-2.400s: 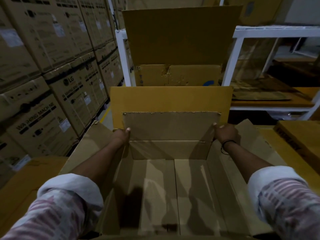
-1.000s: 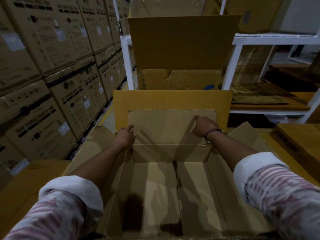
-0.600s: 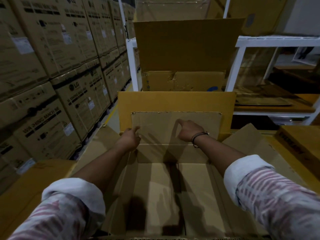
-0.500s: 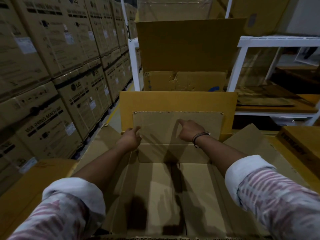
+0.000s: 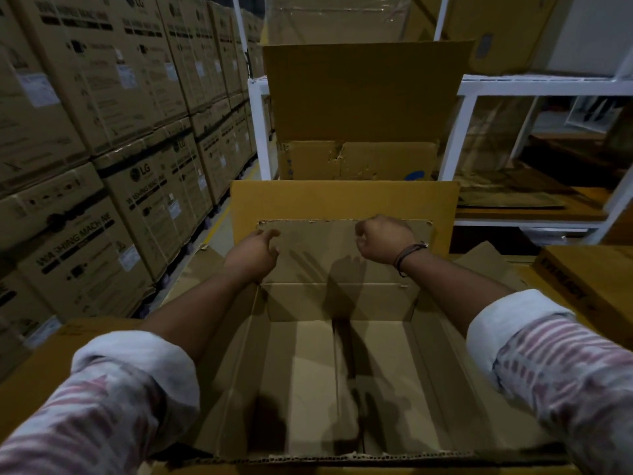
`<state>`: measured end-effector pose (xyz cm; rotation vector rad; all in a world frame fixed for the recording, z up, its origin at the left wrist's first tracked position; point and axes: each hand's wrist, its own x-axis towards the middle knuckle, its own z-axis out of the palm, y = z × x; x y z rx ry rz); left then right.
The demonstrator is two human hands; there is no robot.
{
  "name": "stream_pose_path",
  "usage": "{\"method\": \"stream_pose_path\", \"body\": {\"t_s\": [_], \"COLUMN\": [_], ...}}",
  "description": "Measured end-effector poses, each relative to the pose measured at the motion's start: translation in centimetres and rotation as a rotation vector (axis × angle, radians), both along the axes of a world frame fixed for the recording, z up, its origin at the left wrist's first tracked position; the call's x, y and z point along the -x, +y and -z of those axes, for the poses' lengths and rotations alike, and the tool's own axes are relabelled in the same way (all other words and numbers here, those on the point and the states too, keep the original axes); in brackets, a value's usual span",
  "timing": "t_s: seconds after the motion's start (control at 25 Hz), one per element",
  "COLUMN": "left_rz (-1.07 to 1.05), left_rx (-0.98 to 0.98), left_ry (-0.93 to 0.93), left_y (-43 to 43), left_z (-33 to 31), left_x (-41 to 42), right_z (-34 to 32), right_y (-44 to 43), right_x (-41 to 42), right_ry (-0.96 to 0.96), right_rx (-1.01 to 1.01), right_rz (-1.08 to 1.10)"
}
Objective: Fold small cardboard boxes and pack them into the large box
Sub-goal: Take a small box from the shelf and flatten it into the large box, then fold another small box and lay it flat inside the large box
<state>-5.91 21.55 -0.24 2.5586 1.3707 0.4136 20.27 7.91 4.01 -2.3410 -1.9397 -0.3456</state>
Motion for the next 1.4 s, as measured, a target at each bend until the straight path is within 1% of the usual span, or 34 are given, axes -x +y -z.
{"method": "stream_pose_path", "body": {"t_s": [0.32,0.52,0.68,0.84,0.96,1.2,1.4], "left_rz": [0.185,0.353,0.476,0.62,0.706,0.743,0.694], "left_rx": [-0.285,-0.362,-0.338,-0.283,-0.267,-0.275,-0.22], "left_ry": [0.02,-0.007,-0.072,-0.156,-0.164,-0.12,-0.205], "left_y": [-1.9,-4.0,-6.6,-9.9,-12.8,-18.4,-26.1], "left_z": [-5.8,-7.8,-7.4,-5.4,-4.3,-4.9,-5.6], "left_x": [-3.9,-7.3,-10.6,-13.6,-15.6,-20.3,-26.2], "right_z": [-4.3,-5.4,-4.7,-3.2,-2.3,-1.0,0.9], "right_y": [-3.7,-7.7,-11.8,-16.5,-20.1,-27.1,-35.6], "right_x": [-1.5,-1.8,-2.5,-3.9,-5.5,-10.8,-16.6], "right_ry": [-0.118,-0.131,-0.122,-0.091,-0.059,0.003,0.225], "right_rx": [-0.095,-0.112,-0.091,-0.062,-0.057,-0.156,-0.27], "right_rz": [0.054,0.136,0.24,0.377,0.451,0.542,0.655]}}
